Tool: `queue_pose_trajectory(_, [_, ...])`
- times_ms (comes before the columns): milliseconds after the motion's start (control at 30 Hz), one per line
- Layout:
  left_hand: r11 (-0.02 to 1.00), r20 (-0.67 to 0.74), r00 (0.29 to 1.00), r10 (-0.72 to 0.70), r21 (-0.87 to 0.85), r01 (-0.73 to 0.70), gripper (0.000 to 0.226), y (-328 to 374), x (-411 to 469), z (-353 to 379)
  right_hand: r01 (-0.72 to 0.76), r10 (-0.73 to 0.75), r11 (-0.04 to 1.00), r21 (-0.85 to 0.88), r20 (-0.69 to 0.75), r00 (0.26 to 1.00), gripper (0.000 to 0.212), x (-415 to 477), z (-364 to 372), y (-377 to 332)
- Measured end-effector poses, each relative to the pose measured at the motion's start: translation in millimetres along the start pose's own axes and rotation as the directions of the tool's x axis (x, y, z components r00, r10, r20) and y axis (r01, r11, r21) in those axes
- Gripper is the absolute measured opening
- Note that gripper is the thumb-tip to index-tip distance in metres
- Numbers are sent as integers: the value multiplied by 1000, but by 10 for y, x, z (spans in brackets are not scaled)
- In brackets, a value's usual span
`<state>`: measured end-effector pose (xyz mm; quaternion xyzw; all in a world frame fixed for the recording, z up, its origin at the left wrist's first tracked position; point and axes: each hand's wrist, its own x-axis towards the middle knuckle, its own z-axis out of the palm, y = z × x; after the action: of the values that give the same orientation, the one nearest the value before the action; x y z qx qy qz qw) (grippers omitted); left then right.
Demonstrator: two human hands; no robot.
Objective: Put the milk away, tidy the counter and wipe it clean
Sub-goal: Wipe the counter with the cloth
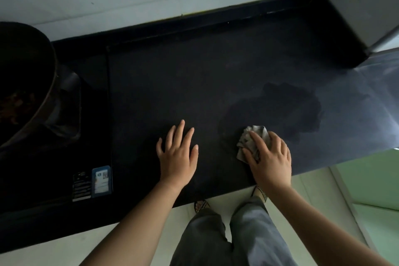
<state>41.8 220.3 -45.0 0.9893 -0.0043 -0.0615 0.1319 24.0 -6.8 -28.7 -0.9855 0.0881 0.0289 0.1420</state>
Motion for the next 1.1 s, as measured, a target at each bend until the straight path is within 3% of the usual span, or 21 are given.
queue_pose_trajectory(100, [999,-18,999,-37,-16,36,50,-46,-112,64,-100,99,994,33,42,994,52,-23,92,-358])
queue_pose_trajectory(200, [999,-29,999,-40,-11,40,50,-73,-88,93,75,-74,997,-21,65,995,52,-62,227,-554])
queue_pose_trajectory(367, [998,-53,998,-38,-42,36,49,-77,-83,79,242,-240,968,-74,31,970,52,-85,152,-157])
queue_pose_trajectory(500, [997,-57,997,-55,-60,51,48,-79,-80,95,-108,116,990,85,-88,989,49,536,113,-123])
queue_pose_trajectory(567, [997,-55,996,-64,-51,62,48,-73,-76,93,-183,200,974,135,-123,972,48,964,164,-366])
queue_pose_trajectory(633, [997,-52,997,-65,-37,63,48,-65,-81,89,-107,117,988,110,-91,989,48,1202,236,-635])
queue_pose_trajectory(733, [997,-49,997,-65,-41,64,49,-67,-84,89,125,-124,991,36,-32,992,51,1017,314,-784])
queue_pose_trajectory(833, [997,-51,997,-61,-49,59,49,-67,-83,88,311,-310,950,36,-39,950,50,511,287,-518])
queue_pose_trajectory(900, [997,-56,997,-58,-51,55,49,-69,-77,89,344,-343,939,20,-24,939,50,298,237,-205])
queue_pose_trajectory(1000, [998,-60,997,-54,-47,52,49,-69,-78,90,120,-114,992,42,-119,986,48,614,143,103])
queue_pose_trajectory(1100, [998,-50,997,-60,-30,58,49,-63,-72,89,-153,172,982,114,-187,967,46,1224,127,-109])
